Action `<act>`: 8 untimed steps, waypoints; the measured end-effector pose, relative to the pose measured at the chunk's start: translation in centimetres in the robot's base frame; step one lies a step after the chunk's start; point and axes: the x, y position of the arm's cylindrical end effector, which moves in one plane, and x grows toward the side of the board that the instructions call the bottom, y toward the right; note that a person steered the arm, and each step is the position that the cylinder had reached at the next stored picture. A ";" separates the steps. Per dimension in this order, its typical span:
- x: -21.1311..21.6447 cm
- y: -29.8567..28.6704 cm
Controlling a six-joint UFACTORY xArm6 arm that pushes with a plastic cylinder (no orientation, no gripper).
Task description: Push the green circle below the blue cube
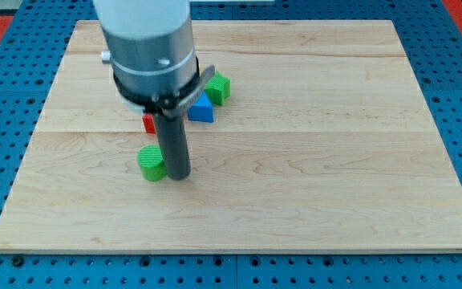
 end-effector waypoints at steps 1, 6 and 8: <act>-1.0 -5.1; -11.4 -13.6; -11.4 -9.7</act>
